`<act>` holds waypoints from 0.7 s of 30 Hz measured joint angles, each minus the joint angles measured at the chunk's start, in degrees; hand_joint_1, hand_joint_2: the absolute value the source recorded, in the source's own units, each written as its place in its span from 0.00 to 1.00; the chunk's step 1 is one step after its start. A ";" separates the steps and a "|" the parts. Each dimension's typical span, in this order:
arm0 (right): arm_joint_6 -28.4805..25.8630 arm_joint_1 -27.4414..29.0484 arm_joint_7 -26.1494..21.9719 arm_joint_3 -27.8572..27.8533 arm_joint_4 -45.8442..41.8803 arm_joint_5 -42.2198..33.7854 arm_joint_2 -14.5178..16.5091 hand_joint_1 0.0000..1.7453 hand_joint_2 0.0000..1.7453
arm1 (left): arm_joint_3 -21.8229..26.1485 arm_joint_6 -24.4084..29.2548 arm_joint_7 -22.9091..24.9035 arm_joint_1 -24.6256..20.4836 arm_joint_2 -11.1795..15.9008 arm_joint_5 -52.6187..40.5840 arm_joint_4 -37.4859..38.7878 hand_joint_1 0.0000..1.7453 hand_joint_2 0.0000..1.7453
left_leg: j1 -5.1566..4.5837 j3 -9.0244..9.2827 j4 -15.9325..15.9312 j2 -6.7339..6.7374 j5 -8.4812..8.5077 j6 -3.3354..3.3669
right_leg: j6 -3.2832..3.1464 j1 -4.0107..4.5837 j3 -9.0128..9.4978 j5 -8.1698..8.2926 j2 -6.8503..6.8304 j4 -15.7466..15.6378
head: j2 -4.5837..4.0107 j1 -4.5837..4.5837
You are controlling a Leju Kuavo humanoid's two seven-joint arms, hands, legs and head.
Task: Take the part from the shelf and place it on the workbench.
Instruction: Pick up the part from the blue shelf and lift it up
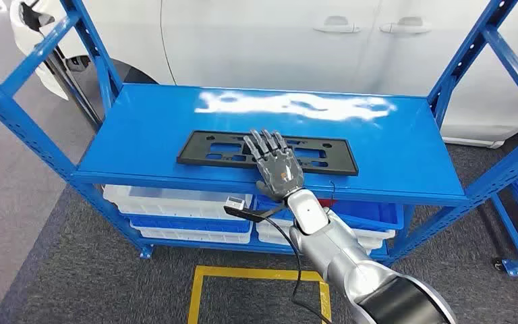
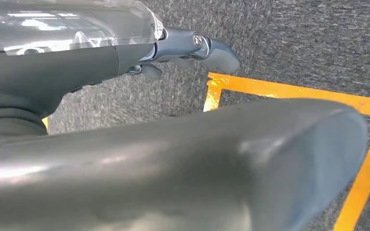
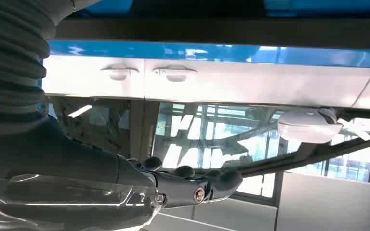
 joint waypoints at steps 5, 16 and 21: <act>0.00 -0.22 -0.44 0.17 -0.38 0.10 0.08 0.00 1.00 | -0.01 0.01 -0.06 -0.11 0.01 0.01 0.00 0.00 0.00 | 0.25 -1.73 4.50 0.13 -2.66 -1.18 | -1.38 -0.37 1.16 -0.39 -0.04 -0.77 | 0.00 -0.02; 0.02 -0.32 -0.29 3.60 0.19 0.28 -0.13 0.00 1.00 | -0.01 -0.17 -0.24 0.09 0.07 0.05 0.00 0.00 0.00 | -0.05 -3.05 0.45 0.13 2.80 -0.12 | -0.35 0.26 4.16 -3.27 0.16 -0.70 | 0.00 -0.02; 0.15 -1.25 0.94 7.81 1.25 0.28 -1.15 0.00 1.00 | 0.00 -0.43 -0.27 -0.10 0.07 0.27 0.00 0.00 0.00 | 0.34 -2.22 -0.22 0.11 2.41 1.43 | 1.04 0.02 0.42 -7.09 0.03 7.00 | 0.00 0.00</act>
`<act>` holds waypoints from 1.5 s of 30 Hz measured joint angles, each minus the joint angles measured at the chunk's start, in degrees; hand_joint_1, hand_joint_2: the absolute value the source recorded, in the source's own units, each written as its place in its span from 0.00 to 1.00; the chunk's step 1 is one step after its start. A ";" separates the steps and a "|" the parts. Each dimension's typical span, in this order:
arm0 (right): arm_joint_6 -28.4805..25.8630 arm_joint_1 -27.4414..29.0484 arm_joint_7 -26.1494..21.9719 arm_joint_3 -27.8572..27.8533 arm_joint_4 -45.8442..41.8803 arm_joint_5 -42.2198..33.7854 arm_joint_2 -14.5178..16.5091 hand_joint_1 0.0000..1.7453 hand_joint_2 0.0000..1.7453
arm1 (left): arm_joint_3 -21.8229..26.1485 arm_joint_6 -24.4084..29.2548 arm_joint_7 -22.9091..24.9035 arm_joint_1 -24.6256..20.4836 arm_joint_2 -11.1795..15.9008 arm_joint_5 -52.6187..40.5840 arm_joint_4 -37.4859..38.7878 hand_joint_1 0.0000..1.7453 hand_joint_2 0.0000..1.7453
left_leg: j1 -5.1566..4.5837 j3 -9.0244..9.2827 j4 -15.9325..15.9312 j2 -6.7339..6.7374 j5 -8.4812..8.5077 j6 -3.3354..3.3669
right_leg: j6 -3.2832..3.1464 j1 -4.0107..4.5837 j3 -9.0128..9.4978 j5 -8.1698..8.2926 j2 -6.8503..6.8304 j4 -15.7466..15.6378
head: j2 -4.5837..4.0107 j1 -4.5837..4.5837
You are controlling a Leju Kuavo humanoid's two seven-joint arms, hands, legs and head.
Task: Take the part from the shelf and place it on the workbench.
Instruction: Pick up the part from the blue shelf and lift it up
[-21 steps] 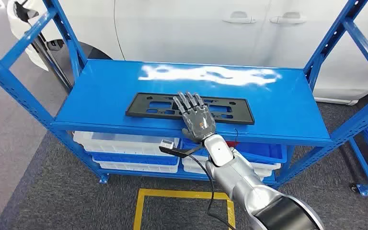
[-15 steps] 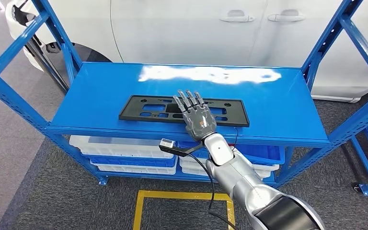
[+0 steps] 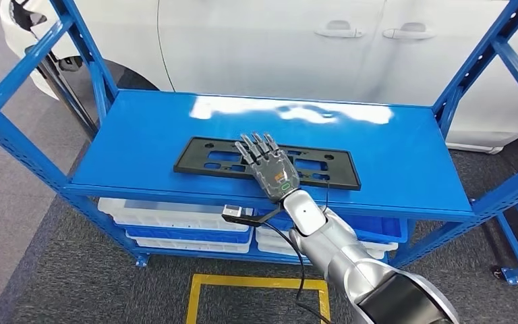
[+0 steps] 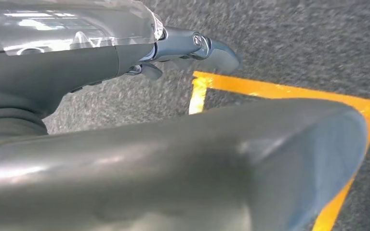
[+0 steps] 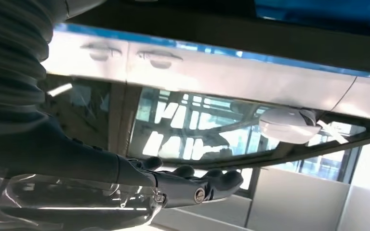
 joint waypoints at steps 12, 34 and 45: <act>0.13 -0.31 0.65 6.12 2.08 0.00 -2.43 0.00 1.00 | 0.03 -0.23 -0.39 0.21 -0.03 0.93 0.02 0.00 0.00 | -0.33 2.21 0.34 -0.19 -2.54 -1.59 | -1.67 0.25 -0.22 7.53 0.02 -7.60 | 0.00 -0.01; 18.34 -3.93 2.04 15.00 2.92 -0.24 0.98 1.00 1.00 | 0.09 -0.35 -2.54 0.01 -0.02 1.74 0.02 0.00 0.00 | -0.10 0.82 -0.02 0.01 -0.53 0.27 | 0.32 -0.17 -7.09 -1.29 -0.07 9.98 | 0.00 0.00; 18.22 -5.54 1.83 15.00 2.83 -0.26 1.38 1.00 1.00 | 0.09 -0.38 -2.62 -0.22 -0.11 1.72 0.02 0.00 0.00 | -0.41 0.44 2.17 -0.06 -2.61 -1.95 | -2.26 -0.05 0.98 6.59 -0.12 -7.64 | 0.00 -0.02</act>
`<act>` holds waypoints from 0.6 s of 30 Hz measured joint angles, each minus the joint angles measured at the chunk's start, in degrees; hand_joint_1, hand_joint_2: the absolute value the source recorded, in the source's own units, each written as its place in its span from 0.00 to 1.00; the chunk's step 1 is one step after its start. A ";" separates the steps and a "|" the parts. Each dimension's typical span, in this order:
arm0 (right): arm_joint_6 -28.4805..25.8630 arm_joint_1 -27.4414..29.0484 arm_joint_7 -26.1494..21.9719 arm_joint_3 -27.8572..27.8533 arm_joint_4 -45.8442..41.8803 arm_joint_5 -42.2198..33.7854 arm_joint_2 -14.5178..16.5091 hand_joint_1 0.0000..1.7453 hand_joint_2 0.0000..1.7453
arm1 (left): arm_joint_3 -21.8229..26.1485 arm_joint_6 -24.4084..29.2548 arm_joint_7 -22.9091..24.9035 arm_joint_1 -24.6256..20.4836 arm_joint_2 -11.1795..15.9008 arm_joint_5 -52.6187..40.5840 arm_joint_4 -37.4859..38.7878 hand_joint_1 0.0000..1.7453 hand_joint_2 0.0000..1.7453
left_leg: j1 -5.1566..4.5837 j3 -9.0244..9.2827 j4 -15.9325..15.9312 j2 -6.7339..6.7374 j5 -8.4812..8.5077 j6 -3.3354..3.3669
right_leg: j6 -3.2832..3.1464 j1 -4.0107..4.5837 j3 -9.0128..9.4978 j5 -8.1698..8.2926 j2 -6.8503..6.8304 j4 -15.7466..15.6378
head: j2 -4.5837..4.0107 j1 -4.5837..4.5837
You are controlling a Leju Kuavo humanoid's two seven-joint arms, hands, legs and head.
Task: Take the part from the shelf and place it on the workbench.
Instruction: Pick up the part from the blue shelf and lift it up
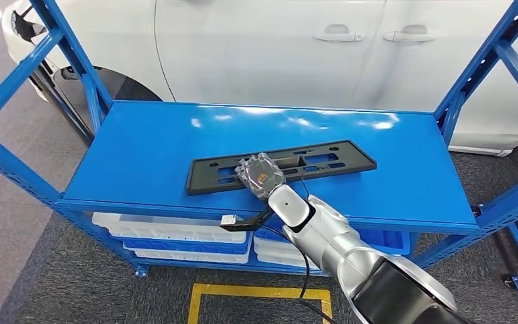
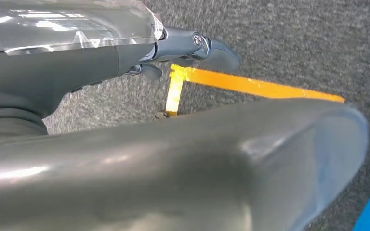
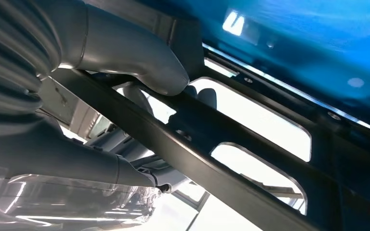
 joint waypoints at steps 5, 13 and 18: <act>-0.82 0.54 -0.42 0.00 -0.01 0.00 0.03 1.00 1.00 | 0.00 -0.56 -0.67 0.10 0.02 0.38 0.00 0.00 0.00 | 0.39 -6.95 14.13 0.05 -5.62 -1.00 | -0.57 0.02 0.21 -0.16 -0.08 -0.13 | 0.00 -0.01; -2.20 0.60 -0.92 -0.98 -0.09 -0.67 -0.01 1.00 1.00 | -0.01 -3.86 -4.51 -0.05 0.16 0.93 0.00 0.00 0.00 | 0.18 -0.45 -1.41 0.02 2.05 0.69 | 1.09 0.39 0.22 -0.61 0.24 0.28 | 0.00 0.00; -3.26 0.75 -1.68 -2.43 -0.13 -1.37 -0.08 1.00 1.00 | -0.02 -4.41 -6.85 -0.11 0.15 0.96 0.00 0.00 0.00 | 0.48 -0.27 -1.98 0.15 2.39 2.06 | 2.42 -0.02 -4.93 -6.51 0.11 11.32 | 0.00 0.02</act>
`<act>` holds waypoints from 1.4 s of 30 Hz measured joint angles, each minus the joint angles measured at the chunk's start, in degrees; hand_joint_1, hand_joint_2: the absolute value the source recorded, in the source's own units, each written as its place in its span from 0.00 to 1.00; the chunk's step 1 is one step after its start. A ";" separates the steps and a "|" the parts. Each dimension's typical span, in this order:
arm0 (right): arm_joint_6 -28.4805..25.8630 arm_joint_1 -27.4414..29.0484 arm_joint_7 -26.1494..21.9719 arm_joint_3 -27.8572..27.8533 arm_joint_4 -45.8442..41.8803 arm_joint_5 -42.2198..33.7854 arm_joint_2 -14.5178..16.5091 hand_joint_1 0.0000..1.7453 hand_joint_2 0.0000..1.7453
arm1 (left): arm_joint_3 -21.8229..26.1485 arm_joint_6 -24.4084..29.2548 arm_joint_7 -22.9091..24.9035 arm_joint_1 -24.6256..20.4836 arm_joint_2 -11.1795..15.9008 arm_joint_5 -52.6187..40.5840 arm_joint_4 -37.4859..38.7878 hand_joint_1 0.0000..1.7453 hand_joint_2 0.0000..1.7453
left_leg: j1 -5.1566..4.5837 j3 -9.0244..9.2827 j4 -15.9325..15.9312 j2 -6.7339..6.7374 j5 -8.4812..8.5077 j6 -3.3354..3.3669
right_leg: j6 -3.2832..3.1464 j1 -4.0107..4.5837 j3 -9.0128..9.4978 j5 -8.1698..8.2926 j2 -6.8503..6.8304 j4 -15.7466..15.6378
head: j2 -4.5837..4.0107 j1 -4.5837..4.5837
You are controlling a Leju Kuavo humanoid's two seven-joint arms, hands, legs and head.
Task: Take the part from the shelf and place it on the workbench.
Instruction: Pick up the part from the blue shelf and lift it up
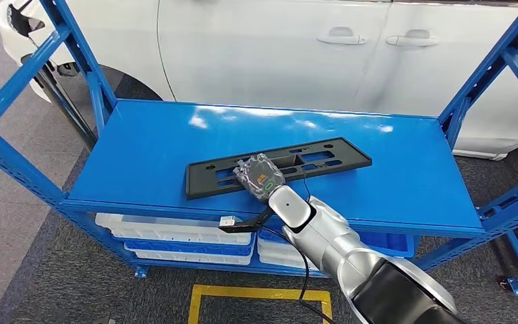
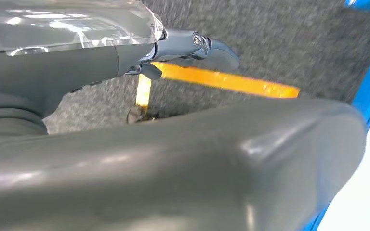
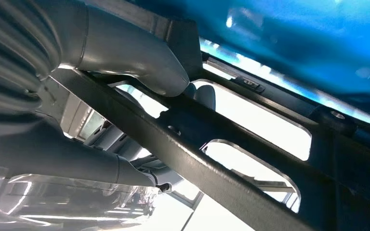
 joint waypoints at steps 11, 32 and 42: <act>-7.98 3.07 -23.40 -12.42 -10.97 -29.36 -0.39 1.00 1.00 | -0.14 2.76 -0.28 -0.08 0.05 0.14 0.00 0.00 0.00 | -0.23 -0.30 0.84 -0.17 -0.82 -1.86 | -1.67 0.06 3.84 6.38 -0.07 -10.49 | 0.00 -0.02; 33.52 28.17 -42.36 -23.84 -75.48 -98.70 -6.68 1.00 1.00 | -0.01 2.04 -0.96 0.65 1.26 3.19 0.00 0.00 0.00 | 0.00 0.62 -0.22 -0.07 -0.61 0.11 | -0.11 -0.10 -0.71 -1.08 -0.14 1.56 | 0.00 0.00; 37.83 34.67 -42.36 -19.57 -82.41 -100.19 -7.67 1.00 1.00 | 0.31 2.40 -1.40 1.64 1.41 3.76 0.00 0.00 0.00 | -0.23 0.76 0.60 -0.23 -1.57 -1.92 | -1.44 -0.26 4.54 5.37 -0.07 -10.12 | 0.00 -0.01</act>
